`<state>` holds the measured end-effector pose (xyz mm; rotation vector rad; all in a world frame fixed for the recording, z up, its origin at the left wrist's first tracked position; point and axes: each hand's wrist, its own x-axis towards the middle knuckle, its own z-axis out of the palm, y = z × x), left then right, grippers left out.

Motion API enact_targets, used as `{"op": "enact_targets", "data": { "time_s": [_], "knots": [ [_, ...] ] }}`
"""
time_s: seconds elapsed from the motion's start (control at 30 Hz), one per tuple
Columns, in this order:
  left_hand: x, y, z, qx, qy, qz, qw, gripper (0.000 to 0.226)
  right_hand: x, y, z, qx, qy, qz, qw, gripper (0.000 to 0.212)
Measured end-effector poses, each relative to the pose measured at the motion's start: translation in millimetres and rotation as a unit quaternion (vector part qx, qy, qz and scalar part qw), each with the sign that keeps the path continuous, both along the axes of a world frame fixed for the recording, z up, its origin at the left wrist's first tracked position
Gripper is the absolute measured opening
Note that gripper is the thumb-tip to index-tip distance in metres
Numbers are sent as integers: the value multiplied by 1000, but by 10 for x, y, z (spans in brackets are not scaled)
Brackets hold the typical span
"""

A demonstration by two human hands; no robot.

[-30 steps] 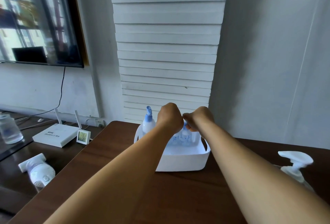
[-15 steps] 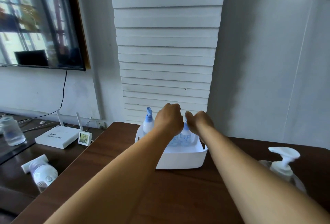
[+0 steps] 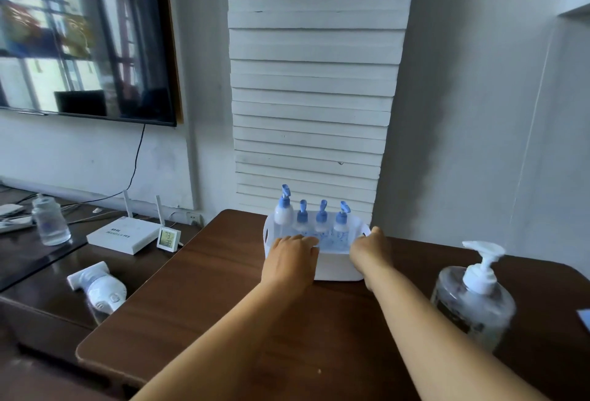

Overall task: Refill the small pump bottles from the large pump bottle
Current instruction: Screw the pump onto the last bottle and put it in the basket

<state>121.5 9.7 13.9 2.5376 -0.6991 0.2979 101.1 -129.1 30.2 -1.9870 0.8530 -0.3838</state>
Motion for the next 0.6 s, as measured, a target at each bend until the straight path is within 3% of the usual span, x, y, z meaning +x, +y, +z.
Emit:
{"op": "enact_targets", "data": {
  "time_s": [0.6],
  "knots": [
    [123, 212, -130, 25, -7, 37, 999, 29, -41, 216, -93, -25, -37, 0, 999, 48]
  ]
}}
